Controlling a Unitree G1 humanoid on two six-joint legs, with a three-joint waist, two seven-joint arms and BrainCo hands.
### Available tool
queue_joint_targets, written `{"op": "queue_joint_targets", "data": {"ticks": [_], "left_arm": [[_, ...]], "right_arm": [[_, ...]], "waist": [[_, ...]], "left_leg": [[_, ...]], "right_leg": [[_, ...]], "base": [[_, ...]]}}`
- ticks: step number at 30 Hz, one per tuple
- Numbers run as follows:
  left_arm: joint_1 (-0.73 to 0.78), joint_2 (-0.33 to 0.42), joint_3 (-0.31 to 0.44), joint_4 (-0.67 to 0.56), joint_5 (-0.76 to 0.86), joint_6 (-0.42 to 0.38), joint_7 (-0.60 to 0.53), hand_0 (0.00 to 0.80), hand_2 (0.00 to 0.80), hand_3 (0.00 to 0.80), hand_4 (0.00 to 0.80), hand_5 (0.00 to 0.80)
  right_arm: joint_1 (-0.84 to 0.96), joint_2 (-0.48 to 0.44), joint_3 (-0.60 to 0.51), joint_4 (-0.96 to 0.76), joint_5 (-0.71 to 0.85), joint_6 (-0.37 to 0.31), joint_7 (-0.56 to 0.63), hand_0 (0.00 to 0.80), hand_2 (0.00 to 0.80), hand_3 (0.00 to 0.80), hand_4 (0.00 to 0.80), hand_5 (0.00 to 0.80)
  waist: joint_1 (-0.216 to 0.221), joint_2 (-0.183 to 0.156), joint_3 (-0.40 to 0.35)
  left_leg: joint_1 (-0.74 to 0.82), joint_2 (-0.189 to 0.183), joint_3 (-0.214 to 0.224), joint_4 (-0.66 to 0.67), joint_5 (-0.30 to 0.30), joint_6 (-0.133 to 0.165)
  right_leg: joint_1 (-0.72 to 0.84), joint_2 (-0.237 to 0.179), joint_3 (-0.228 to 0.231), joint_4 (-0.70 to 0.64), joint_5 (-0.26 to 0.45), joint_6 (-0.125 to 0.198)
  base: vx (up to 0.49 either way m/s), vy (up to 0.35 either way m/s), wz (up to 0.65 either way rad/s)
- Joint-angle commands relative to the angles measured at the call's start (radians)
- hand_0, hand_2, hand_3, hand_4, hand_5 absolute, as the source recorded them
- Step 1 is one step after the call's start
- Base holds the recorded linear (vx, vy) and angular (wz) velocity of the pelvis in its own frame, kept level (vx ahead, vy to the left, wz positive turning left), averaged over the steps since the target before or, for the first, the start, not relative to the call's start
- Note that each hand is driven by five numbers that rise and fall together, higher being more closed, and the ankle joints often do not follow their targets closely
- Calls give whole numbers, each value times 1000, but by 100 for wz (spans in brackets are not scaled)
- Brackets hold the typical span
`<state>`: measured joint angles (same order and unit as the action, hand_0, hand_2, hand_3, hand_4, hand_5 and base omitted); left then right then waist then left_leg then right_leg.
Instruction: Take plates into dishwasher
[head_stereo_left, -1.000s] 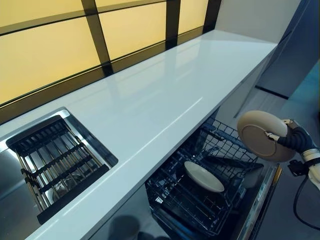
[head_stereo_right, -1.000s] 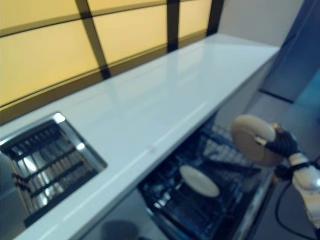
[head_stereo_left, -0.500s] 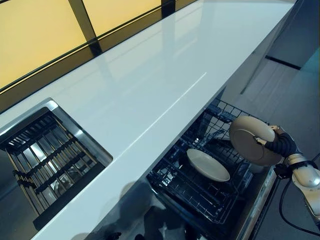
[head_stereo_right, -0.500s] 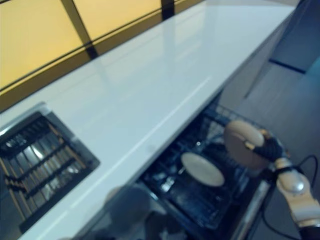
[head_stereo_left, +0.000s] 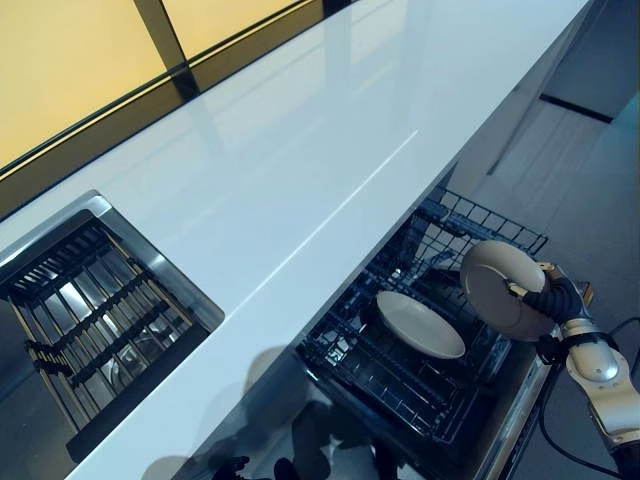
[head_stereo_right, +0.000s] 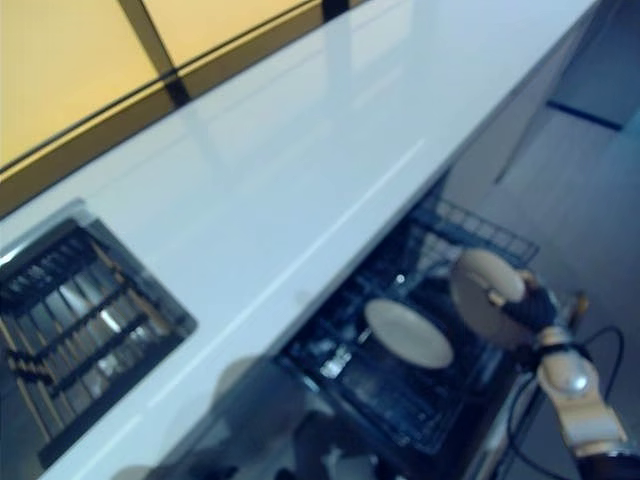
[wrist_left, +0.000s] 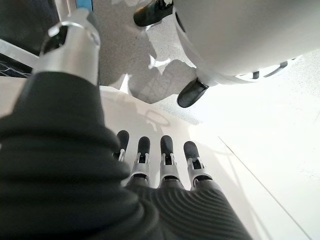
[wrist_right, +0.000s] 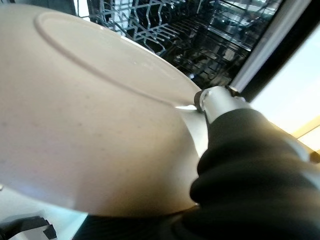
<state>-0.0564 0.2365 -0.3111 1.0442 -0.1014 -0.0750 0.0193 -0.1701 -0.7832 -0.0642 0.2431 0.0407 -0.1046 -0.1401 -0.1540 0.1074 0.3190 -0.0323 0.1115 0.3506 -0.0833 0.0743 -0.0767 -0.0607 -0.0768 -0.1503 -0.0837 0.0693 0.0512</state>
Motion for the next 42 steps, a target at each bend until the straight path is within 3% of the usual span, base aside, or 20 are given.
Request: {"op": "queue_joint_targets", "data": {"ticks": [1,18,35,42], "left_arm": [[-99,46,-4,6,-37,-39,36,0,0,0,0,0],[-141,96,-40,-64,-33,-14,21,0,0,0,0,0],[-220,113,-96,-105,-51,2,24,0,0,0,0,0],[-222,116,-103,-107,-53,2,21,0,0,0,0,0]], "right_arm": [[-113,-50,33,-10,-50,-60,-50,800,800,800,800,800],[-280,-251,149,57,-336,50,-84,800,800,800,800,800],[-443,-240,266,159,-389,175,-216,800,800,800,800,800],[-485,-254,291,165,-425,179,-236,800,800,800,800,800]], "waist": [[-5,-45,-30],[27,-44,31],[49,-35,88],[55,-28,94]], "left_leg": [[-48,30,-44,-3,49,-54],[-98,22,-83,-4,56,-48],[-146,15,-108,-4,62,-38],[-151,12,-117,-4,60,-36]], "right_leg": [[-26,-47,0,81,-39,58],[-99,-48,-12,116,-34,60],[-158,-49,-14,133,-21,66],[-165,-51,-19,141,-26,64]], "base": [[-47,-1,2],[-42,-27,4],[-29,-20,1],[0,0,0]]}}
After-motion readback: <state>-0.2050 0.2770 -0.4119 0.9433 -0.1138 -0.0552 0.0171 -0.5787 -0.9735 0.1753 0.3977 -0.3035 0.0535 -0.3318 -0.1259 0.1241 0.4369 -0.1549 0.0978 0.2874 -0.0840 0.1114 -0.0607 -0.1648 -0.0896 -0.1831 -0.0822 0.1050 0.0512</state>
